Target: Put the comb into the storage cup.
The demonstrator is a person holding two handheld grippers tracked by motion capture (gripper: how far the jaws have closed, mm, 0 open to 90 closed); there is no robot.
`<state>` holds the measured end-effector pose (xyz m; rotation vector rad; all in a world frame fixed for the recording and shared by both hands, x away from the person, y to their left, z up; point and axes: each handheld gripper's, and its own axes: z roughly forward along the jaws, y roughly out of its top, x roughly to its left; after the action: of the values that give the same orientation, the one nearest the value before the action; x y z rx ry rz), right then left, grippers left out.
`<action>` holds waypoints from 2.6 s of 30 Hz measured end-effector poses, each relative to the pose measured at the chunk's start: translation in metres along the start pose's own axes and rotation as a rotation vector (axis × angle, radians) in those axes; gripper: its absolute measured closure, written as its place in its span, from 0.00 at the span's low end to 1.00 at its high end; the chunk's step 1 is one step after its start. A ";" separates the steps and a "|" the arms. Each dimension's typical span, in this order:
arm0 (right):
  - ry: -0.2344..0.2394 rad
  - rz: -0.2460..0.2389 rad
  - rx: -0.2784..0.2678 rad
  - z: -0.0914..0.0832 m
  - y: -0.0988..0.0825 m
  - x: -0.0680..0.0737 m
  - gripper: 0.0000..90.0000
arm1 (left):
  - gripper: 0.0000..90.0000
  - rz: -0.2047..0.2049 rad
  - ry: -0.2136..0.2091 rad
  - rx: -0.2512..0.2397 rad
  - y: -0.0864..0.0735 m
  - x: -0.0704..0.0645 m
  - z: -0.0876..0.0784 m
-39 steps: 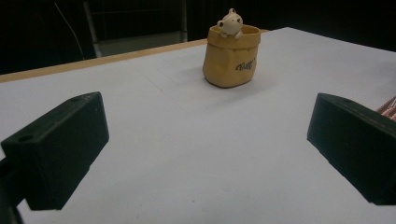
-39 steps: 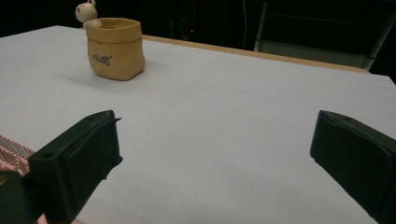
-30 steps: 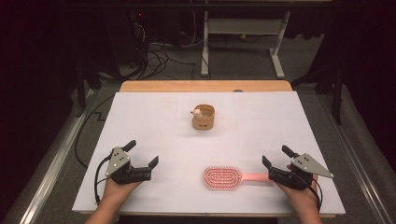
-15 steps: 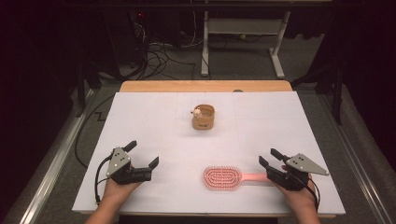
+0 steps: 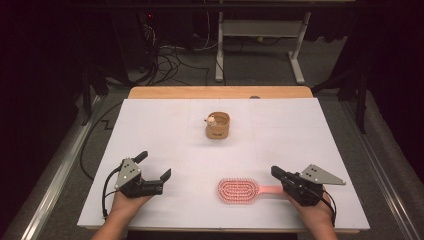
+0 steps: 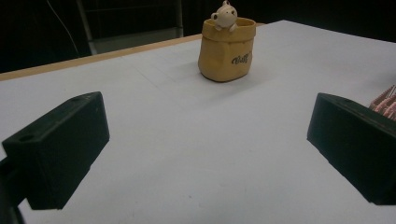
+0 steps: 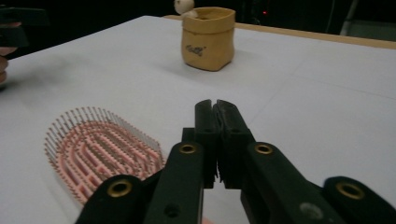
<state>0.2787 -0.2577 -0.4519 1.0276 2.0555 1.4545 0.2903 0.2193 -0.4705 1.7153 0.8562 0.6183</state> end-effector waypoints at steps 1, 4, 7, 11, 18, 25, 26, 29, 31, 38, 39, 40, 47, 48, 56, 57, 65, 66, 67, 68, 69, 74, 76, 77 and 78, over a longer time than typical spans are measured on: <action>0.017 -0.002 0.002 0.002 0.001 0.003 1.00 | 0.00 0.001 -0.001 0.000 0.000 0.000 0.000; 0.074 -0.012 0.014 0.008 0.003 0.013 1.00 | 0.00 0.001 -0.002 0.000 0.000 0.000 0.000; 0.118 -0.035 0.026 0.014 0.005 0.025 1.00 | 0.00 0.000 -0.004 0.001 0.000 0.000 0.000; 0.164 -0.078 0.052 0.021 0.005 0.038 1.00 | 0.00 0.000 -0.007 0.003 0.000 0.000 0.001; 0.247 -0.107 0.090 0.032 0.002 0.056 1.00 | 0.00 -0.001 -0.012 0.004 0.000 0.000 0.001; 0.305 -0.129 0.127 0.039 -0.001 0.065 1.00 | 0.00 -0.002 -0.016 0.005 -0.001 0.001 0.001; 0.315 -0.131 0.133 0.040 -0.001 0.066 1.00 | 0.00 -0.004 -0.018 0.006 -0.001 0.001 0.002; 0.337 -0.139 0.156 0.043 -0.002 0.069 1.00 | 0.00 -0.006 -0.018 0.008 -0.001 0.001 0.002; 0.348 -0.148 0.170 0.044 -0.003 0.072 1.00 | 0.00 -0.004 -0.020 0.007 -0.001 0.001 0.002; 0.381 -0.203 0.219 0.050 -0.007 0.082 1.00 | 0.00 -0.004 -0.023 0.007 -0.001 0.001 0.002; 0.383 -0.210 0.224 0.050 -0.008 0.083 1.00 | 0.00 -0.004 -0.023 0.007 -0.001 0.001 0.002; 0.385 -0.216 0.232 0.051 -0.008 0.084 1.00 | 0.00 -0.002 -0.026 0.006 -0.001 0.001 0.001; 0.388 -0.255 0.298 0.056 -0.013 0.088 1.00 | 0.00 -0.001 -0.026 0.004 -0.001 0.000 0.001; 0.385 -0.260 0.300 0.056 -0.012 0.089 1.00 | 0.00 -0.001 -0.025 0.005 -0.001 0.000 0.001; 0.367 -0.280 0.331 0.058 -0.013 0.092 1.00 | 0.00 -0.001 -0.027 0.004 -0.001 0.000 0.001; 0.356 -0.279 0.340 0.059 -0.013 0.093 1.00 | 0.00 -0.003 -0.027 0.005 -0.001 0.000 0.002; 0.332 -0.268 0.353 0.061 -0.012 0.092 1.00 | 0.00 -0.005 -0.027 0.004 -0.001 0.000 0.001; 0.330 -0.268 0.355 0.062 -0.012 0.091 1.00 | 0.00 -0.005 -0.026 0.005 -0.001 0.000 0.001; 0.328 -0.268 0.358 0.062 -0.012 0.092 1.00 | 0.00 -0.005 -0.026 0.005 -0.001 0.000 0.001; 0.321 -0.268 0.360 0.062 -0.012 0.092 1.00 | 0.00 -0.005 -0.026 0.004 -0.001 0.000 0.001; 0.318 -0.268 0.360 0.062 -0.012 0.092 1.00 | 0.00 -0.005 -0.027 0.005 -0.001 0.001 0.001; 0.288 -0.252 0.369 0.064 -0.011 0.090 1.00 | 0.00 -0.005 -0.027 0.004 -0.001 0.001 0.001; 0.274 -0.248 0.370 0.065 -0.011 0.088 1.00 | 0.00 -0.006 -0.026 0.005 -0.001 0.001 0.002; 0.274 -0.248 0.370 0.065 -0.011 0.088 1.00 | 0.00 -0.006 -0.026 0.005 -0.001 0.001 0.002; 0.259 -0.238 0.371 0.066 -0.010 0.087 1.00 | 0.00 -0.005 -0.026 0.006 -0.001 0.001 0.002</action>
<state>0.2658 -0.1526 -0.4789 0.7144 2.6020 1.1609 0.2918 0.2191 -0.4718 1.7221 0.8449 0.5893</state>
